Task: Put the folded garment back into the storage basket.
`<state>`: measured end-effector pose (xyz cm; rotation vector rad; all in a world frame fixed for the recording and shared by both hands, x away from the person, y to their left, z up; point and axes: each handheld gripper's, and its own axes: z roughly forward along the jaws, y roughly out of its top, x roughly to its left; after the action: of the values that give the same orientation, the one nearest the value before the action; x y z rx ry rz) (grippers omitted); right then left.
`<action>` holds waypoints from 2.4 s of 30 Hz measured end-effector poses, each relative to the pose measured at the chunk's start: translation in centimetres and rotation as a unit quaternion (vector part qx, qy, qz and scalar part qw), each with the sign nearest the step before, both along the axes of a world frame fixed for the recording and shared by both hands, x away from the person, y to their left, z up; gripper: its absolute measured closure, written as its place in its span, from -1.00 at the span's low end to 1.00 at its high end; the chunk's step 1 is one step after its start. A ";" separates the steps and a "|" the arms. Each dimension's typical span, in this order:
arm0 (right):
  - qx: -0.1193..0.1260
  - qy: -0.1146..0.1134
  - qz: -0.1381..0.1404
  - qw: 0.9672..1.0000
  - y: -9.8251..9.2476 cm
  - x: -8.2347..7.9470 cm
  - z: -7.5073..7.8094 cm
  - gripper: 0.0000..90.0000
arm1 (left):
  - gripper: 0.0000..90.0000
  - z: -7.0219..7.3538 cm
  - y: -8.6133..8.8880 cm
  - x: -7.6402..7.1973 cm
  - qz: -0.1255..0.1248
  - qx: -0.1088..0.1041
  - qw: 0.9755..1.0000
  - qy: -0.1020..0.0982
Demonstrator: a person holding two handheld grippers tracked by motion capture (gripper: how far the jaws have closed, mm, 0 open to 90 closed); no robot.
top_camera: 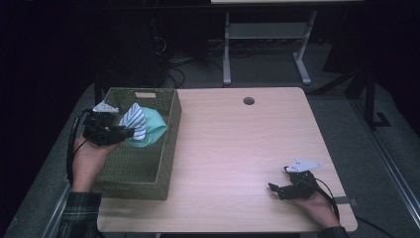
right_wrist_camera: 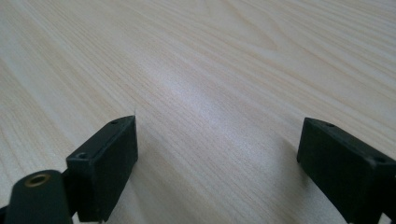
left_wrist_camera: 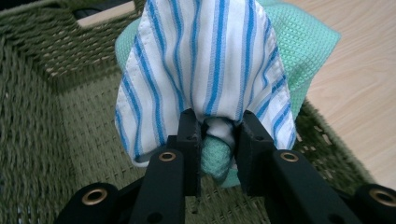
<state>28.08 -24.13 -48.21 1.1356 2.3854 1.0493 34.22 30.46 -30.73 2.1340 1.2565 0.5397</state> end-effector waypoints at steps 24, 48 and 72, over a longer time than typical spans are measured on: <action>-0.001 -0.002 -0.002 1.000 0.0 0.0 0.0 -0.73 | 0.62 -8.4 0.8 2.3 0.033 0.043 0.996 0.065; -0.002 -0.002 -0.002 1.000 0.0 0.0 0.0 -0.73 | 0.01 -10.4 0.9 3.6 0.037 0.056 0.987 0.147; -0.001 -0.002 -0.003 1.000 0.0 0.0 0.0 -0.73 | -0.61 -4.0 -2.7 2.0 -0.030 -0.030 0.998 0.048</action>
<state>28.12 -24.13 -48.21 1.1375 2.3784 1.0473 36.20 27.74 -34.77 2.1625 1.2409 0.3745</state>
